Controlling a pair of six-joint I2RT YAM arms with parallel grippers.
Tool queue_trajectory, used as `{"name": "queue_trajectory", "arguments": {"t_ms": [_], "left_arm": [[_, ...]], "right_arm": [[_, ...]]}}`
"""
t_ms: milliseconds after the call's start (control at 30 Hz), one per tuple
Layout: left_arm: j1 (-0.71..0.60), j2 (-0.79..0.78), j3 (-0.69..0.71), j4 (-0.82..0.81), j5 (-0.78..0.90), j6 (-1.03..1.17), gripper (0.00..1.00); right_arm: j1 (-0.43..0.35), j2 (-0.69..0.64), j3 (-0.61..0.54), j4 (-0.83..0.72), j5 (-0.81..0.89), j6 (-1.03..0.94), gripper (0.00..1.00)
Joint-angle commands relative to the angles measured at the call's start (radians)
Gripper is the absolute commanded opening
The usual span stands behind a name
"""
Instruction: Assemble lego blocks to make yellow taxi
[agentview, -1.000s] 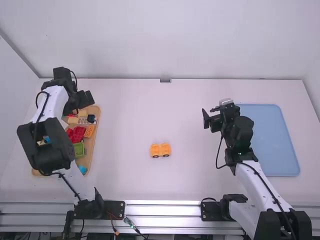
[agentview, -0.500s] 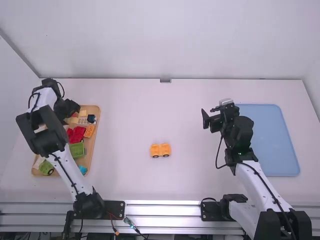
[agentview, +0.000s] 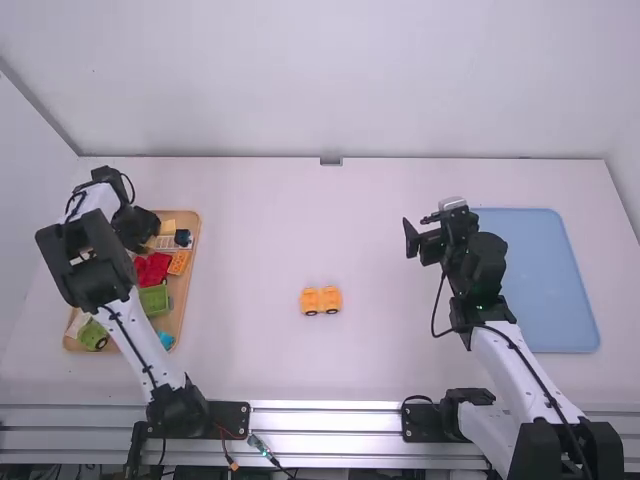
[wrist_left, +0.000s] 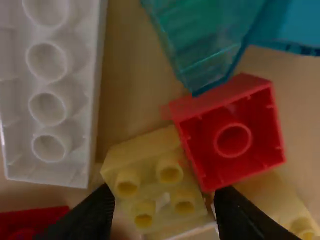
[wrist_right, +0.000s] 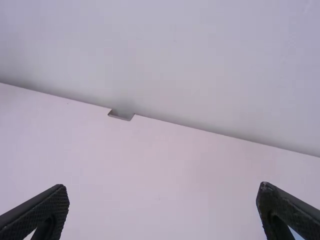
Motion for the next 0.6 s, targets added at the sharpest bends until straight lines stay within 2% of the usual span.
{"name": "queue_trajectory", "arguments": {"t_ms": [0,67,167,433,567], "left_arm": [[-0.005,0.006,-0.037,0.019,-0.004,-0.041,0.45],[-0.005,0.006,-0.048,0.035,-0.005,-0.057,0.44],[-0.005,0.006,-0.058,0.036,-0.039,-0.096,0.34],[-0.006,-0.004,-0.035,0.032,-0.039,-0.067,0.34],[-0.011,-0.058,-0.031,-0.002,-0.027,-0.066,0.32]], "right_arm": [[0.007,0.006,0.034,0.002,-0.005,0.005,0.99],[0.014,0.006,0.034,0.002,-0.005,0.005,0.99],[0.034,0.006,0.034,0.005,-0.005,0.003,0.99],[0.049,0.006,0.034,0.006,-0.002,-0.029,0.99],[0.049,0.006,0.034,0.005,-0.002,-0.029,0.99]]}}
